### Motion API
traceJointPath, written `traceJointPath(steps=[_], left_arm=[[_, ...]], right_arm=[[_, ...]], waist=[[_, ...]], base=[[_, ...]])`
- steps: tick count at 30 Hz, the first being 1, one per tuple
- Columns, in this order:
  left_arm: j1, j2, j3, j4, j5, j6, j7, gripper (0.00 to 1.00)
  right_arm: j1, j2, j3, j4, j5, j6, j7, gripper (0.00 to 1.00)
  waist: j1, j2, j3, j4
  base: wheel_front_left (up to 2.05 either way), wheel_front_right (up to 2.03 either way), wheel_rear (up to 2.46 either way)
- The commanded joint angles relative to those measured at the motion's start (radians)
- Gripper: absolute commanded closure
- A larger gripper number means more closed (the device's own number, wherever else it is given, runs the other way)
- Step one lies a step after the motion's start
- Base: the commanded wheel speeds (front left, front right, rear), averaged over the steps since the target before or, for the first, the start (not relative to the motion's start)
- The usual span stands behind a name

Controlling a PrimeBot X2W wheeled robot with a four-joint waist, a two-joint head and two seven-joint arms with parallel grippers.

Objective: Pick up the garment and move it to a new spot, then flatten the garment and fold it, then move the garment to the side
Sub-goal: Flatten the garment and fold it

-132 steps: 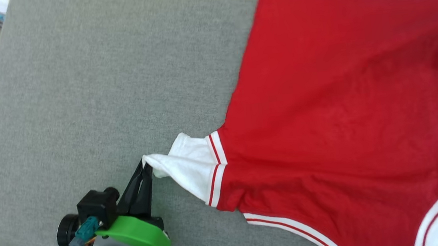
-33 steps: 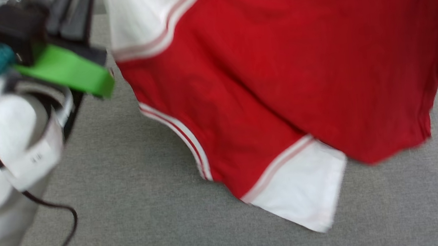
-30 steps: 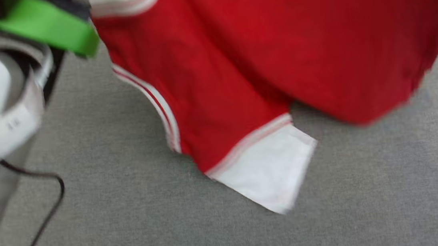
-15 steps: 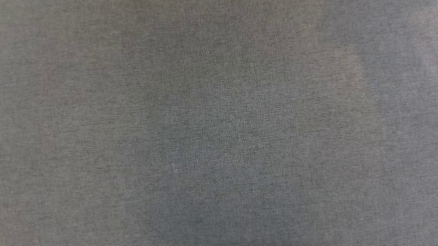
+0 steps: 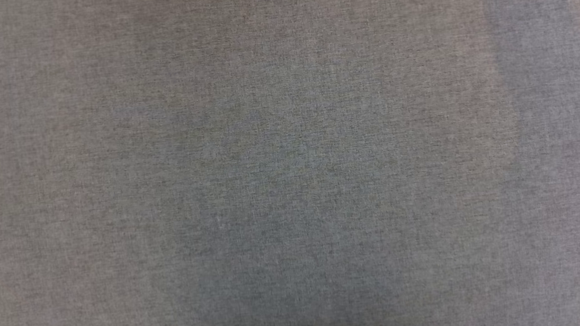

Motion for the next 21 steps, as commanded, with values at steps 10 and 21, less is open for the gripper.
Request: traceJointPath(steps=[10, 21], left_arm=[[0.361, 0.063, -0.039, -0.045, -0.067, 0.013, -0.073, 1.00], [0.982, 0.138, -0.035, -0.335, -0.153, 0.171, -0.085, 1.00]], right_arm=[[0.272, 0.010, 0.158, 0.023, 0.152, -0.001, -0.120, 1.00], [0.680, -0.099, 0.354, -0.124, 0.313, -0.001, -0.166, 1.00]], waist=[[-0.0002, -0.0001, -0.074, 0.004], [-0.0002, -0.0001, -0.266, 0.029]], base=[[0.00, 0.00, 0.00], [0.00, 0.00, 0.00]])
